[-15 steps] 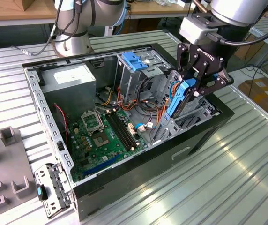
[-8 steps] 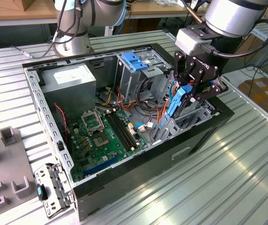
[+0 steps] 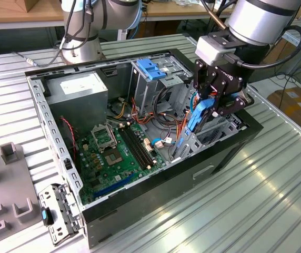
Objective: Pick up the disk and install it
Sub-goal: 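Insert the disk into the insertion slot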
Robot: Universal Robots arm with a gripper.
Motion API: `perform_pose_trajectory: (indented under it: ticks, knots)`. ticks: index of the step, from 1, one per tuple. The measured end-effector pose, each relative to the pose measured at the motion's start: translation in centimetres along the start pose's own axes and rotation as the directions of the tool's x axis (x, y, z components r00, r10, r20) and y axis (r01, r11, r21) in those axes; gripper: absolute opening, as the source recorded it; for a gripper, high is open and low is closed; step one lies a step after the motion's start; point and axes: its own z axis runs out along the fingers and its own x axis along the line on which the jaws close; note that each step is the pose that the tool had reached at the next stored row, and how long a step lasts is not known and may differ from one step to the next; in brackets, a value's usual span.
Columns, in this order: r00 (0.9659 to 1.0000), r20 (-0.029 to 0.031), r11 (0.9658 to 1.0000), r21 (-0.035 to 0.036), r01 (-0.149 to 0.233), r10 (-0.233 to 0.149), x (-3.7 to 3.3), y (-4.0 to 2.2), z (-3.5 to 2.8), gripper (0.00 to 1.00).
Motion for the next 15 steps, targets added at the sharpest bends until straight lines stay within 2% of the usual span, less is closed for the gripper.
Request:
perform_pose_trajectory:
  ticks: [2,6,8,9,10,12,15]
  knots:
    - [1.0,0.0001,1.0,0.0,0.0,0.0,0.0,0.0,0.01,0.51]
    - [1.0,0.0,1.0,0.0,0.0,0.0,0.0,0.0,0.01,0.49]
    - [1.0,0.0,1.0,0.0,0.0,0.0,0.0,0.0,0.01,0.36]
    - [1.0,0.0,1.0,0.0,0.0,0.0,0.0,0.0,0.01,0.36]
    - [1.0,0.0,1.0,0.0,0.0,0.0,0.0,0.0,0.01,0.24]
    - [1.0,0.0,1.0,0.0,0.0,0.0,0.0,0.0,0.02,0.12]
    - [1.0,0.0,1.0,0.0,0.0,0.0,0.0,0.0,0.02,0.11]
